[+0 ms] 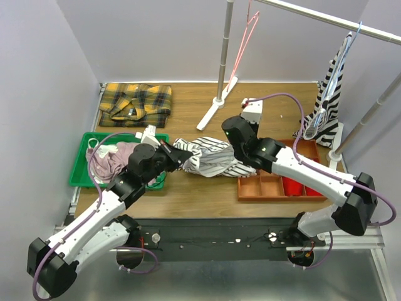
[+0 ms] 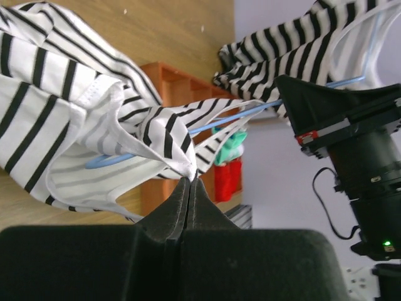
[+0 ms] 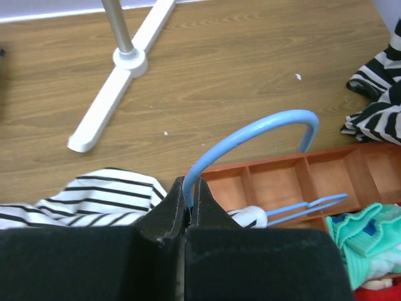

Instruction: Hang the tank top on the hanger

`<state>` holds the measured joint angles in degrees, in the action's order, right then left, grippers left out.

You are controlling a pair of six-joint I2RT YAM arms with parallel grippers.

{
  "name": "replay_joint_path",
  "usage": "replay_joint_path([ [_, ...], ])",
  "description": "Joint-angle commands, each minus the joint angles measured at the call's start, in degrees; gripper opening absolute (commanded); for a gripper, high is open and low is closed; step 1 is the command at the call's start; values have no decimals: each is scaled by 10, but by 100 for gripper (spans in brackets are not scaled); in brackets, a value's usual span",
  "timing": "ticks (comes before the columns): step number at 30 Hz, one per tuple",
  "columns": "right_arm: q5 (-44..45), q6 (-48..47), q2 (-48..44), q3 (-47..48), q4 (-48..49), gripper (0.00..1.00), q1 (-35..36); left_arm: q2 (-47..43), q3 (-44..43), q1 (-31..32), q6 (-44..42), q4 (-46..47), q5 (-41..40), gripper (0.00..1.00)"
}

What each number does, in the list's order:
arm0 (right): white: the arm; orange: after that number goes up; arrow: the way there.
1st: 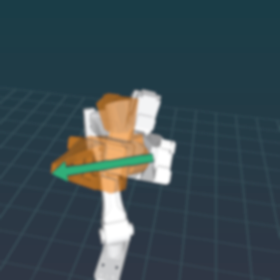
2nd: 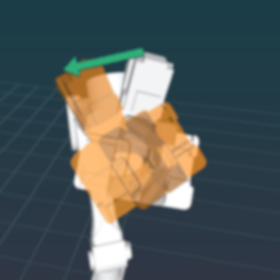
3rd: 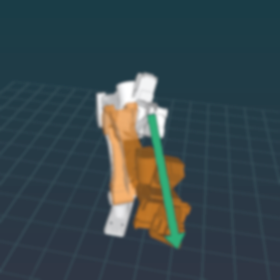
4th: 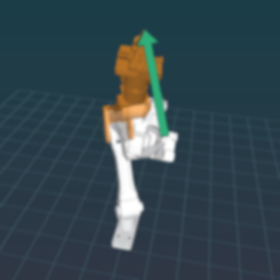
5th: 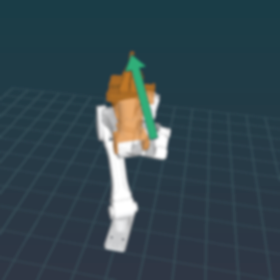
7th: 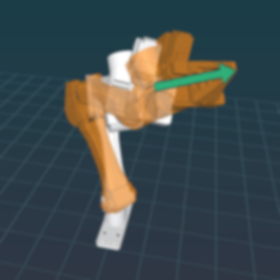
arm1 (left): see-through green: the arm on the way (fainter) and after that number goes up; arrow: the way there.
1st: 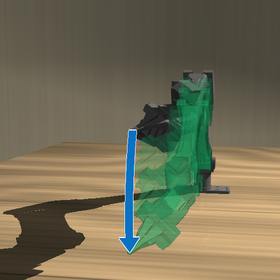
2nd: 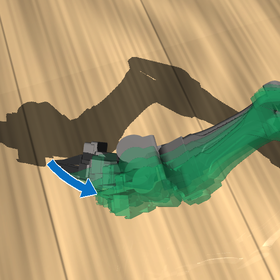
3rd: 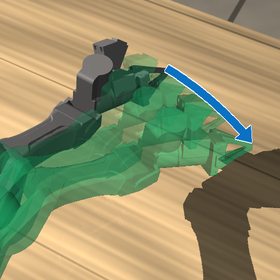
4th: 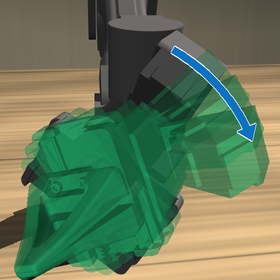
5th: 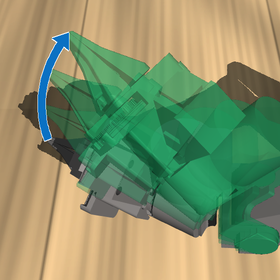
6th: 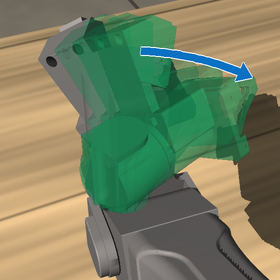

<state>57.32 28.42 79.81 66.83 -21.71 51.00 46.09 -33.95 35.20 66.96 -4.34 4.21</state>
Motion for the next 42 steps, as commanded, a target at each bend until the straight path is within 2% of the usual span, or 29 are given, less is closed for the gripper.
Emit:
replay_joint_path([
  [1, -17, -6, 29, 75, -2, 1, 2, -4, -44, -3, 57, 54, -70, 0],
  [9, -31, -51, 82, 205, -15, 1, 25, 67, -158, -8, 20, 58, -104, 0],
  [13, -14, -90, 99, 290, -36, 1, 33, 103, -246, -15, -18, 22, -97, 0],
  [15, -13, -106, 98, 308, -35, 1, 33, 110, -281, -17, -35, -5, -97, 4],
  [16, -12, -121, 100, 319, -38, 1, 33, 110, -291, -18, -58, -12, -99, 7],
  [18, -9, -137, 106, 354, -45, 1, 34, 106, -312, -22, -79, -43, -99, 24],
  [20, -9, -163, 115, 386, -55, 1, 33, 106, -352, -24, -122, -68, -95, 29],
  [21, -12, -173, 116, 395, -56, 1, 33, 104, -365, -24, -134, -93, -93, 36],
  [23, -14, -202, 124, 417, -63, 1, 32, 103, -404, -25, -174, -119, -93, 44],
  [24, -16, -209, 126, 435, -66, 1, 34, 103, -417, -26, -187, -147, -93, 58],
  [29, -36, -260, 133, 484, -68, 1, 34, 119, -515, -26, -294, -215, -76, 64],
  [30, -41, -266, 138, 496, -68, 1, 34, 140, -539, -26, -338, -264, -80, 64],
  [31, -42, -274, 141, 521, -71, 1, 34, 152, -588, -26, -357, -284, -76, 66],
  [34, -48, -278, 156, 553, -78, 1, 33, 196, -664, -26, -430, -351, -51, 66],
  [38, -63, -305, 171, 607, -83, 1, 34, 225, -715, -26, -524, -395, -44, 67],
  [42, -72, -314, 195, 675, -104, 1, 38, 250, -749, -25, -596, -450, 15, 67],
])
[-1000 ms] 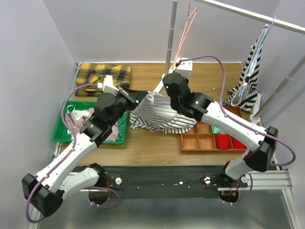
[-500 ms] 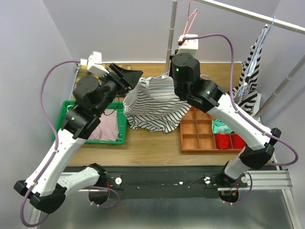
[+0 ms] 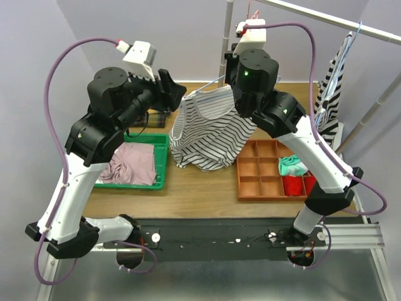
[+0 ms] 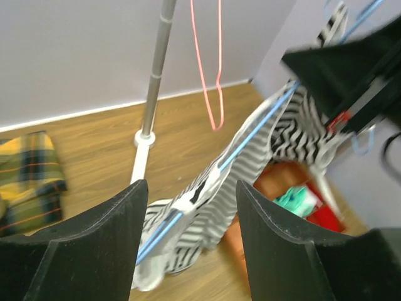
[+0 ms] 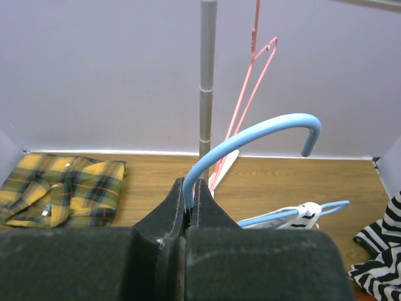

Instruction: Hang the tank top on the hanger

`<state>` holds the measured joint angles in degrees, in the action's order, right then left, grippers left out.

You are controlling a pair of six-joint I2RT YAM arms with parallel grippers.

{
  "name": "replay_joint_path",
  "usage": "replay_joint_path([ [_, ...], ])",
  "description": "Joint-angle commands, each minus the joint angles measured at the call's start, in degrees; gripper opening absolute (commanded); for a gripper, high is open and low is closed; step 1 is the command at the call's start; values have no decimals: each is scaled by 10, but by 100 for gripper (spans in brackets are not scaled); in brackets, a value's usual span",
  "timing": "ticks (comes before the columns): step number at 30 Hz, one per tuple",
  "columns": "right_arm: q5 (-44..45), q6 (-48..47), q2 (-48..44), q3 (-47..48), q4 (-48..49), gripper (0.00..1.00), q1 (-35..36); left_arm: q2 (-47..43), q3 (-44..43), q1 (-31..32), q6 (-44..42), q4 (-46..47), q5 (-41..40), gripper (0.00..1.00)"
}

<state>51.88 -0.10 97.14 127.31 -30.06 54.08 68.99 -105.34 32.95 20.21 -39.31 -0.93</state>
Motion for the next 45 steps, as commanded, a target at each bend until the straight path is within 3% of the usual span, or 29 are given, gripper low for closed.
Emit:
replay_joint_path([
  [1, -20, -26, 22, 70, -22, 1, 10, 21, -36, -3, -138, -107, 87, 67],
  [7, -36, -3, -13, -37, 12, 1, 12, 5, -7, -3, -190, -119, 126, 67],
  [15, -57, 22, -19, -64, 2, 1, 13, 5, 38, 4, -273, -145, 106, 67],
  [20, -63, 27, -27, -73, -3, 1, 13, 6, 88, 4, -312, -107, 102, 67],
  [25, -59, 27, -35, -84, -5, 1, 13, 11, 110, 4, -313, -71, 149, 65],
  [38, -58, 26, -41, -103, 3, 1, 13, 15, 173, 4, -306, -18, 173, 59],
  [44, -57, 21, -40, -99, 0, 1, 13, 15, 182, 4, -303, -2, 204, 46],
  [45, -57, 22, -39, -100, 0, 1, 13, 14, 184, 4, -301, 3, 207, 37],
])
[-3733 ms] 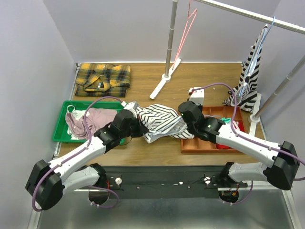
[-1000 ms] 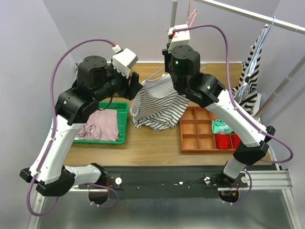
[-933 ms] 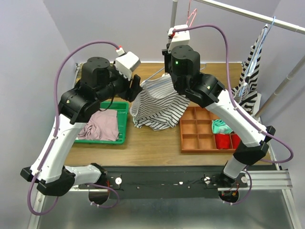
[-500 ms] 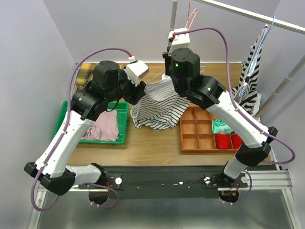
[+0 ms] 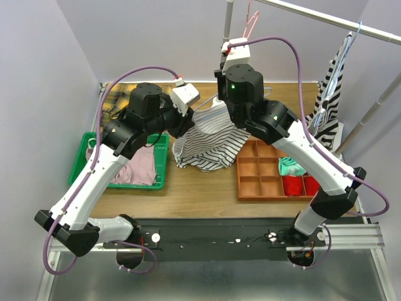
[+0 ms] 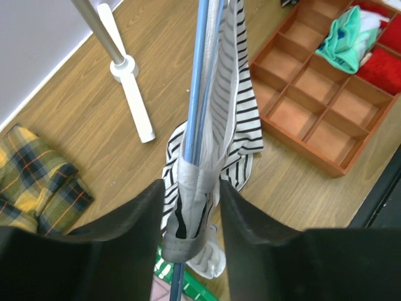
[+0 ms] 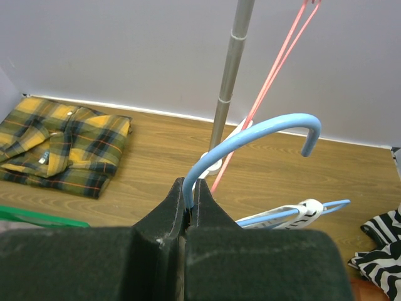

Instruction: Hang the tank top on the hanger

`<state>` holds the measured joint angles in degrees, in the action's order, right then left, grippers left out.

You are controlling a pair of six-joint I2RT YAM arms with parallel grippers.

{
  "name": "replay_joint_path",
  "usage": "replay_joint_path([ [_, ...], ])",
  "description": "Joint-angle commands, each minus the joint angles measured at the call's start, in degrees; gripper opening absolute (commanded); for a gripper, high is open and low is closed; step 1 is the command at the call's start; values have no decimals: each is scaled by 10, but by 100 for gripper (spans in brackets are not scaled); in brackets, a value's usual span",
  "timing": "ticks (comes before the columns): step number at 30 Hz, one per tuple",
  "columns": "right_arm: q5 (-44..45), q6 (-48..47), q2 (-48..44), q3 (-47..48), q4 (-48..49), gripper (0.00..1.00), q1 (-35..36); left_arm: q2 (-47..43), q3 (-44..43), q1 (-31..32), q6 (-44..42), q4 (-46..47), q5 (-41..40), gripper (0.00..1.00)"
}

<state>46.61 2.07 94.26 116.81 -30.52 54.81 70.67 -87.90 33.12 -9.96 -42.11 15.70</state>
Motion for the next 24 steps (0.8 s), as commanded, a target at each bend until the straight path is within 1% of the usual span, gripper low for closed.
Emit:
replay_joint_path([
  [1, -5, 0, -11, 3, 5, 1, 6, -2, 13, 3, 1, 31, 44, 32],
  [2, -5, 0, -11, 3, 5, 1, 6, -3, 16, 3, 0, 31, 49, 24],
  [3, -5, 1, -12, 2, 6, 1, 5, -3, 19, 3, 3, 32, 50, 10],
  [5, -4, 0, -12, 0, 8, 1, 6, -6, 32, 3, 4, 39, 50, 0],
  [8, -5, -3, -14, -1, 12, 1, 6, -19, 62, 2, 19, 71, 50, 0],
  [12, -12, -2, -22, -13, 18, 22, 6, -68, 118, 3, 52, 153, 37, 0],
  [14, -20, -1, -33, -27, 31, 28, 6, -79, 139, 3, 68, 185, 28, 0],
  [15, -23, 0, -37, -37, 34, 34, 6, -86, 144, 4, 71, 192, 27, 0],
  [17, -31, 3, -44, -43, 39, 41, 6, -91, 152, 3, 78, 204, 17, 0],
  [18, -35, 4, -47, -45, 39, 48, 6, -92, 152, 4, 78, 204, 16, 0],
  [20, -42, 8, -52, -51, 42, 53, 6, -97, 153, 4, 80, 204, 13, 0],
  [21, -46, 9, -58, -54, 43, 60, 6, -101, 154, 4, 83, 207, 13, 0],
  [23, -63, 21, -66, -64, 43, 69, 6, -103, 155, 5, 88, 209, -2, 0],
  [24, -67, 23, -75, -68, 43, 76, 6, -105, 154, 5, 89, 208, -8, 0],
])
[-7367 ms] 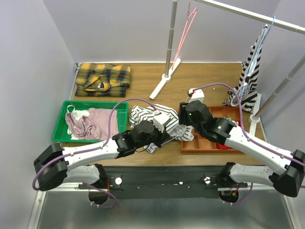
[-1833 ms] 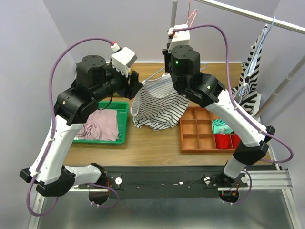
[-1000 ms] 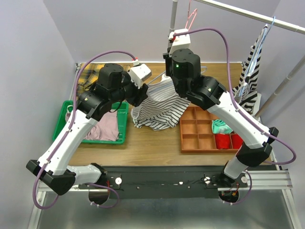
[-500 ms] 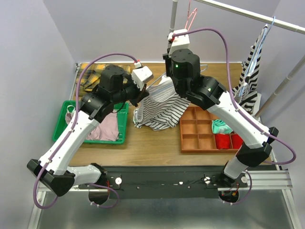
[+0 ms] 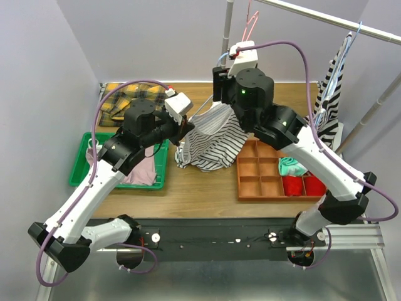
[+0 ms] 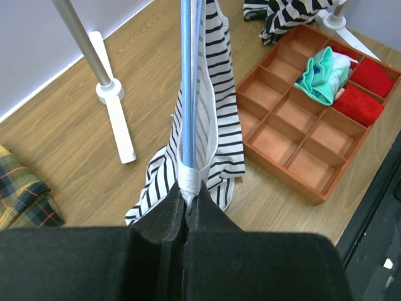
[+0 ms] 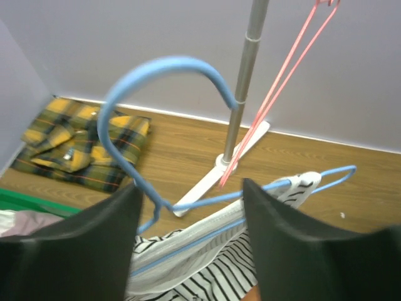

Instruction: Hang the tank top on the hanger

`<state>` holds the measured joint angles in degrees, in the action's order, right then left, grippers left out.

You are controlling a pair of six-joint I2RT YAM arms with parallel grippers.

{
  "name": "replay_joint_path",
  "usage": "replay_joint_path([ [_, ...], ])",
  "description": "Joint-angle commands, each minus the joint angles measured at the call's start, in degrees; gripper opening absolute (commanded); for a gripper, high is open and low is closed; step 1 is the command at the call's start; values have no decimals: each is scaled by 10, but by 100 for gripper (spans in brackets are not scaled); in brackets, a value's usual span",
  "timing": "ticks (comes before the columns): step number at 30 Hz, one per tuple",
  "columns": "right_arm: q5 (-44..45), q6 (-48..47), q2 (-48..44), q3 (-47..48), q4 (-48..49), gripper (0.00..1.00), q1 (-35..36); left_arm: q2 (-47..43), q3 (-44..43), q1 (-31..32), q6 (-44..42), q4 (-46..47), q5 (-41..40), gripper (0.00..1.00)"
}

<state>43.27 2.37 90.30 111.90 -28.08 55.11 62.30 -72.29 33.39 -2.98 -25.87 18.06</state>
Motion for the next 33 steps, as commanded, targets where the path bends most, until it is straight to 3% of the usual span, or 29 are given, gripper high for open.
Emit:
replay_joint_path([
  [1, -43, 25, -41, -24, 19, 79, 3, -21, -3, 2, 21, 44, -35, 0],
  [6, -57, 56, -77, -70, 22, 100, 3, -12, -21, 3, 25, 34, -63, 0],
  [16, -49, 118, -201, -180, 65, 100, 2, 12, -59, 5, 27, 23, -75, 0],
  [25, -13, 173, -311, -302, 63, 100, 3, 65, -144, 8, 52, -8, -169, 0],
  [33, -4, 219, -335, -378, 30, 100, 3, 125, -216, 12, 49, -15, -141, 0],
])
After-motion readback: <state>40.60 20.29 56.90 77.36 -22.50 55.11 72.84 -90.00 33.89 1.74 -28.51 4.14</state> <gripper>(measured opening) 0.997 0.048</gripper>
